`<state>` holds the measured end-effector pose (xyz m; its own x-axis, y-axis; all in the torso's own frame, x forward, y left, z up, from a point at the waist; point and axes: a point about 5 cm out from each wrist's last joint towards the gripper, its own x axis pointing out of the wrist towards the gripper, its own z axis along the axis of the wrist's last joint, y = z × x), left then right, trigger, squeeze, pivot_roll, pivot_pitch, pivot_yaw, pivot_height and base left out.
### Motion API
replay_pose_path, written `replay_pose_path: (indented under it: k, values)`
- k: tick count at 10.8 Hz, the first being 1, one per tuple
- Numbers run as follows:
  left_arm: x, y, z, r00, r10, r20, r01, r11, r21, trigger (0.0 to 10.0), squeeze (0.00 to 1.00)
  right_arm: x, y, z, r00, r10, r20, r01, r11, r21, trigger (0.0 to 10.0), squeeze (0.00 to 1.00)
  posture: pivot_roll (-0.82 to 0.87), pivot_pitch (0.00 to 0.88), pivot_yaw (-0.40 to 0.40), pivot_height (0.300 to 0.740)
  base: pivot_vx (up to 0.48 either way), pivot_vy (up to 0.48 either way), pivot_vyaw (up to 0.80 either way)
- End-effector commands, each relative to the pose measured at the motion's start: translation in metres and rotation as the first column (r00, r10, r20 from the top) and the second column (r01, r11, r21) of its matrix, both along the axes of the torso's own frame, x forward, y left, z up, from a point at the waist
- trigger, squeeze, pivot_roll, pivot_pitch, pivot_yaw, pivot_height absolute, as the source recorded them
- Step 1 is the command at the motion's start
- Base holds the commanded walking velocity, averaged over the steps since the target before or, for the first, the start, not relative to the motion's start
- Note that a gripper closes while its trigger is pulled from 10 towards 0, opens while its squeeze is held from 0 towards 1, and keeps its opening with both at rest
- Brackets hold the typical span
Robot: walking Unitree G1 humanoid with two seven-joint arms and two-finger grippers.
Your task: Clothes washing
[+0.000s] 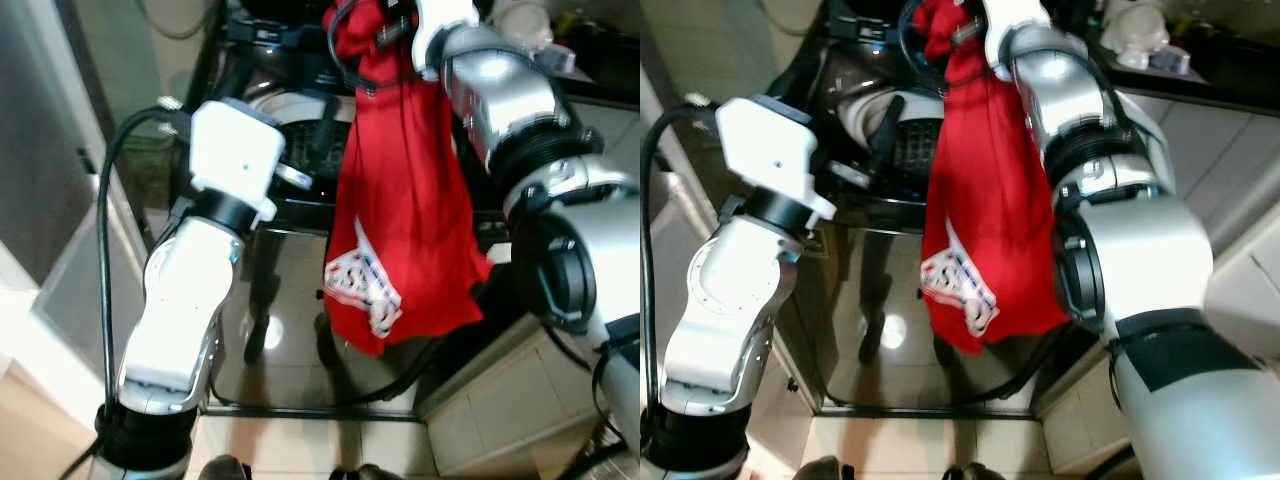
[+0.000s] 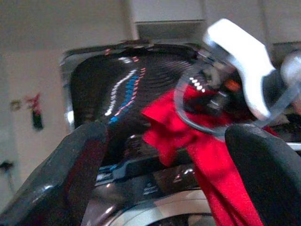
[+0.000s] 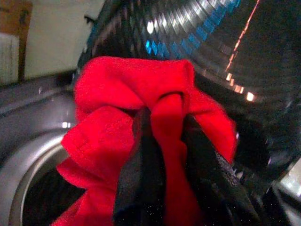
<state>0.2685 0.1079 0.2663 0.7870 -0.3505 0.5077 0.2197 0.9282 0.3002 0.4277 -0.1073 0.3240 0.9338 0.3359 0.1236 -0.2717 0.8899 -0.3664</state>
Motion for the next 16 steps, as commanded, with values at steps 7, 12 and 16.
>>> replay_pose_path:
  k: [7,12,16]
  values:
    - [0.008,-0.002,-0.038,0.98,-0.035,-0.196,0.046,0.998,0.052,10.0,0.0,-0.012,-0.051,0.076,0.948,-0.156,0.279,0.139,0.987,0.078,10.0,0.0,0.04,0.0,-0.096,0.74,0.0,0.0,0.0]
    - [-0.001,-0.004,-0.032,0.991,0.019,-0.133,-0.012,0.998,0.059,10.0,0.0,-0.036,0.0,0.145,0.701,-0.218,0.679,0.438,0.883,-0.168,10.0,0.0,0.14,0.0,-0.152,0.74,0.0,0.0,0.0]
    - [-0.025,0.015,-0.031,0.977,0.202,-0.074,-0.191,0.973,0.131,10.0,0.0,-0.01,0.057,-0.023,0.804,0.357,0.476,0.435,0.192,-0.88,10.0,0.0,0.28,0.018,-0.224,0.74,0.0,0.0,0.0]
